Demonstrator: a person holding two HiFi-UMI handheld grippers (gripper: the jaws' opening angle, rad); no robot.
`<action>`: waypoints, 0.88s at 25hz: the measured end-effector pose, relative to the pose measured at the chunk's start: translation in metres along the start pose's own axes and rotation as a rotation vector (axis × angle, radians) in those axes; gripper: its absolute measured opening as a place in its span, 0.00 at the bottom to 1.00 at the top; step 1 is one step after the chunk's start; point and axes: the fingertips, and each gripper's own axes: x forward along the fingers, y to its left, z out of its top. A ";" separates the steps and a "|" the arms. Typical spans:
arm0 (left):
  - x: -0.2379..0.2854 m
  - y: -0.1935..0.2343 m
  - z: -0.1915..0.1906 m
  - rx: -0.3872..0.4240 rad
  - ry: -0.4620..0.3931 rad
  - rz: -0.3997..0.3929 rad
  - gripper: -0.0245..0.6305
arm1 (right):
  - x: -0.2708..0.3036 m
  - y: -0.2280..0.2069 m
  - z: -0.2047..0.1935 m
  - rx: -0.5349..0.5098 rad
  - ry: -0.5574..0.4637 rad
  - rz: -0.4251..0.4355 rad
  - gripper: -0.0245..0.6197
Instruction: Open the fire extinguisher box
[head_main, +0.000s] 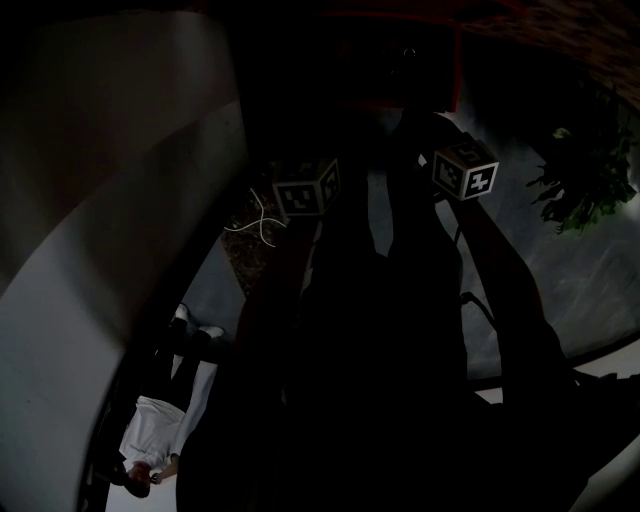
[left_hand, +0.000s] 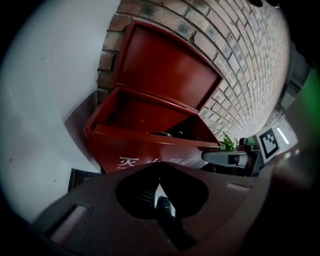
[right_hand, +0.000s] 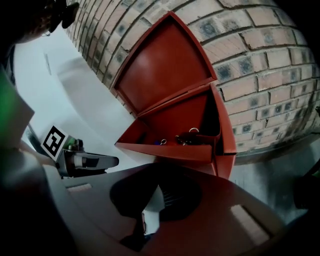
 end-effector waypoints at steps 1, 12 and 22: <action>-0.001 -0.001 0.002 0.007 -0.004 -0.002 0.04 | 0.001 0.000 0.001 0.001 -0.003 -0.001 0.03; 0.006 -0.009 0.034 0.195 -0.020 0.018 0.04 | 0.003 -0.002 0.002 -0.020 0.031 0.008 0.03; 0.009 -0.009 0.037 0.191 -0.017 0.022 0.04 | 0.000 0.000 0.006 0.010 0.020 0.027 0.03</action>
